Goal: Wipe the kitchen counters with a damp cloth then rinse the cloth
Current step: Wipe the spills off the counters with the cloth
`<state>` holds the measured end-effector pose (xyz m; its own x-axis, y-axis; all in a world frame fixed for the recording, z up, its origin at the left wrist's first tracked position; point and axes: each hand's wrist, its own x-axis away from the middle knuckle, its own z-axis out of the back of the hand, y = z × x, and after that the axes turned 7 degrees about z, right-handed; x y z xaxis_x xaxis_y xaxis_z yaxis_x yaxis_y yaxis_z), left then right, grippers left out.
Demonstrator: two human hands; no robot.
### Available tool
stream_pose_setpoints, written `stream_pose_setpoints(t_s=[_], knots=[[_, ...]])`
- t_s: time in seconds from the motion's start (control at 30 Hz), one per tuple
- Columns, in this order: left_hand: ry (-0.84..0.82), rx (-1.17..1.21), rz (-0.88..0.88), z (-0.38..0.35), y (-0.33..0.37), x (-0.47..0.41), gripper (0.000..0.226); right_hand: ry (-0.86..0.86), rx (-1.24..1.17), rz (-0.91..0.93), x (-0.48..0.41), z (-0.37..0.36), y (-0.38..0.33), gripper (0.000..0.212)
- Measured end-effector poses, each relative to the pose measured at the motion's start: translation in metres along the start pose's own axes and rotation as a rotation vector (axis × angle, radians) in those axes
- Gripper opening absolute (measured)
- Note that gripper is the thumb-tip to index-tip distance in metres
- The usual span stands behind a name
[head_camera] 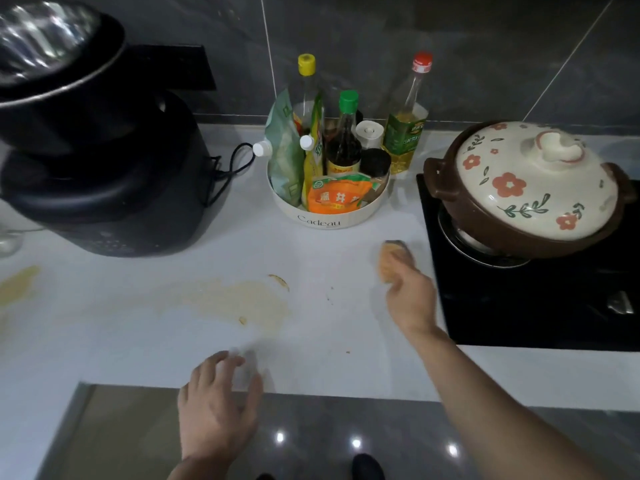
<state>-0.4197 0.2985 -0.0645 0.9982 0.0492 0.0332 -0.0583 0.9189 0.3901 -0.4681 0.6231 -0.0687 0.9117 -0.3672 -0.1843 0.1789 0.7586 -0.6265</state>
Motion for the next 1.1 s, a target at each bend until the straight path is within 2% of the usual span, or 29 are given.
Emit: stream_pose_setpoints(t_s=[0.07,0.1,0.17,0.23,0.3,0.37,0.4,0.43,0.47,0.5,0.57,0.63,0.7,0.73,0.83,0.9,0.97,1.1], knots=[[-0.093,-0.065,0.249,0.009,-0.012,-0.007,0.089,-0.108,0.082,-0.115,0.010,0.015,0.011,0.047],[-0.164,-0.106,0.315,0.013,-0.016,-0.011,0.109,-0.113,0.115,-0.141,0.016,0.011,0.015,0.050],[-0.271,-0.207,0.334,0.019,-0.018,-0.021,0.138,-0.097,0.103,-0.147,0.023,-0.003,0.004,0.054],[-0.385,-0.282,0.355,0.023,-0.009,-0.029,0.158,-0.130,0.087,-0.121,0.024,-0.023,-0.023,0.057],[-0.514,-0.282,0.453,0.026,0.005,-0.038,0.169,-0.221,0.075,-0.001,0.028,-0.049,-0.053,0.057],[-0.601,-0.236,0.564,0.030,0.018,-0.050,0.174,-0.345,0.055,0.135,0.028,-0.070,-0.071,0.048],[-0.633,-0.211,0.606,0.032,0.022,-0.057,0.175,-0.341,0.029,0.180,0.023,-0.073,-0.074,0.038],[-0.664,-0.191,0.638,0.034,0.026,-0.064,0.174,-0.260,0.049,0.202,0.015,-0.071,-0.073,0.026],[-0.690,-0.181,0.666,0.035,0.028,-0.069,0.174,-0.159,0.077,0.176,0.007,-0.061,-0.073,0.024],[-0.707,-0.180,0.692,0.035,0.029,-0.073,0.174,-0.076,0.103,0.143,-0.003,-0.049,-0.071,0.030],[-0.720,-0.189,0.727,0.030,0.028,-0.074,0.177,-0.027,0.135,0.052,-0.016,-0.025,-0.059,0.036],[-0.709,-0.176,0.732,0.021,0.023,-0.071,0.180,-0.117,0.314,0.079,-0.013,-0.013,-0.048,0.023],[-0.678,-0.158,0.722,0.015,0.019,-0.068,0.181,-0.237,0.356,0.177,-0.002,-0.018,-0.037,0.017],[-0.668,-0.153,0.706,0.013,0.017,-0.067,0.181,-0.252,0.296,0.222,0.001,-0.019,-0.033,0.019],[-0.680,-0.137,0.665,0.012,0.012,-0.066,0.180,-0.250,0.068,0.146,-0.007,-0.008,-0.031,0.011],[-0.688,-0.125,0.650,0.011,0.011,-0.065,0.178,-0.289,0.057,0.103,-0.011,-0.003,-0.028,0.022],[-0.686,-0.118,0.636,0.009,0.009,-0.066,0.178,-0.350,0.041,0.096,-0.005,-0.009,-0.029,0.023],[-0.682,-0.090,0.634,0.005,0.007,-0.067,0.180,-0.376,0.058,0.205,0.009,-0.049,-0.052,0.029]])
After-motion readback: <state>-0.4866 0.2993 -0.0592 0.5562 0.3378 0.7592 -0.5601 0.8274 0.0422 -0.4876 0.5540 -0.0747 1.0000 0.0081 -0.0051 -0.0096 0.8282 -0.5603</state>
